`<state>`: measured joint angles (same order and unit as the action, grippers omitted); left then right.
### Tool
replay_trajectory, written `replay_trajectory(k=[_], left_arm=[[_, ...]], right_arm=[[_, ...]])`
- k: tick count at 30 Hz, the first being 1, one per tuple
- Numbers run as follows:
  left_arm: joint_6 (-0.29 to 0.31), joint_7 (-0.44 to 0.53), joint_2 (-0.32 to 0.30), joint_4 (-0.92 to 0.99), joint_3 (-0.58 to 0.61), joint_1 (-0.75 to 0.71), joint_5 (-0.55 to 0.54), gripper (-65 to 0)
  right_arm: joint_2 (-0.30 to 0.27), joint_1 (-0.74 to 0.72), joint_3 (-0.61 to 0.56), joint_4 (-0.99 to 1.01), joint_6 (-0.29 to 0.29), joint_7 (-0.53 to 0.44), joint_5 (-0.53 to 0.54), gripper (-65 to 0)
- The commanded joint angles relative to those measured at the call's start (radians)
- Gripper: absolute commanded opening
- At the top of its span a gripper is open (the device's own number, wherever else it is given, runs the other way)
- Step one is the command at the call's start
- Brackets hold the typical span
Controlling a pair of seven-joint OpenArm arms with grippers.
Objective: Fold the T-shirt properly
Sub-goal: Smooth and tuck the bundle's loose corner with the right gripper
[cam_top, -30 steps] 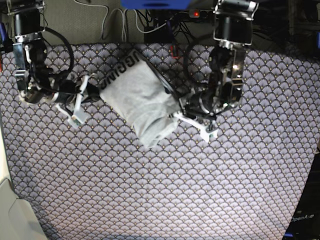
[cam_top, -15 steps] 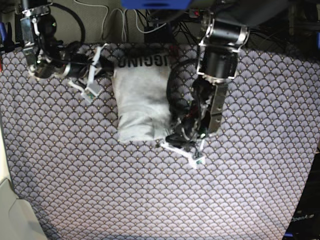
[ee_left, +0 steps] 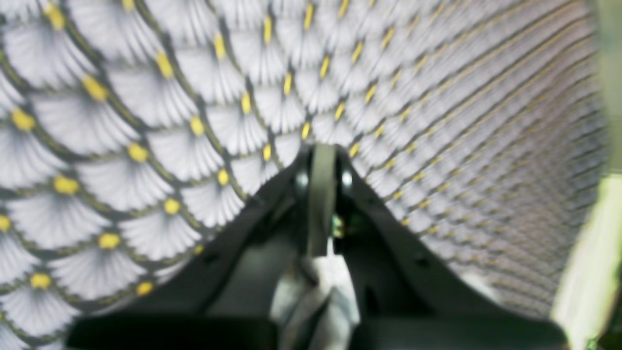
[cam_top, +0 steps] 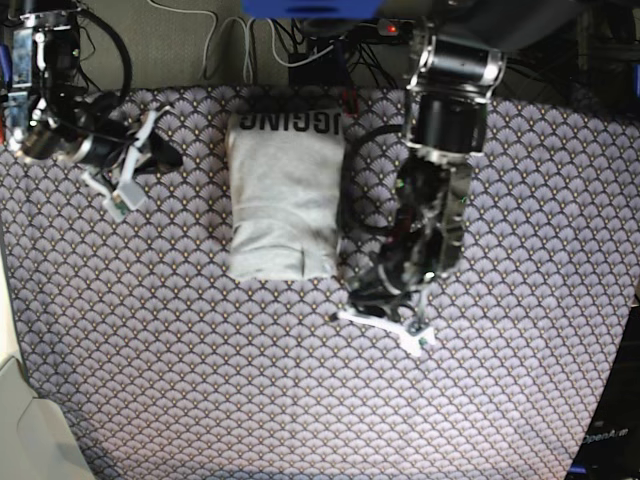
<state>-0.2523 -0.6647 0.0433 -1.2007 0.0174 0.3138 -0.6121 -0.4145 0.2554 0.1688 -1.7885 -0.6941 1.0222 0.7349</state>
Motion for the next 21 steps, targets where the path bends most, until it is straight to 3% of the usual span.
replay_trajectory(k=[1,4,7,10,17,21], left_arm=[[0.005,0.016,-0.039,-0.067,-0.004,0.000,-0.021,-64.7],[0.003,0.016,-0.136,-0.183,-0.004,-0.083,-0.085,-64.7],[0.003,0.016,-0.222,-0.256,-0.049,-0.184,-0.102,-64.7],[0.003,0.016,-0.270,-0.288,-0.126,-0.273,-0.105,-64.7],[0.003,0.015,-0.308,-0.371,-0.273,-0.410,-0.105,-64.7],[0.005,-0.066,-0.306,-0.423,-0.343,-0.443,-0.096,-64.7]], right_arm=[[-0.011,-0.006,0.018,-0.055,-0.004,0.007,0.027,-65.0],[0.007,-0.012,0.025,-0.169,-0.004,0.085,0.062,-65.0],[0.072,-0.018,0.025,-0.221,-0.004,0.122,0.147,-65.0],[0.139,-0.015,0.002,-0.219,-0.004,0.122,0.196,-65.0],[0.243,-0.015,-0.182,-0.208,-0.004,0.114,0.240,-65.0],[0.266,-0.017,-0.263,-0.196,-0.004,0.111,0.239,-65.0]])
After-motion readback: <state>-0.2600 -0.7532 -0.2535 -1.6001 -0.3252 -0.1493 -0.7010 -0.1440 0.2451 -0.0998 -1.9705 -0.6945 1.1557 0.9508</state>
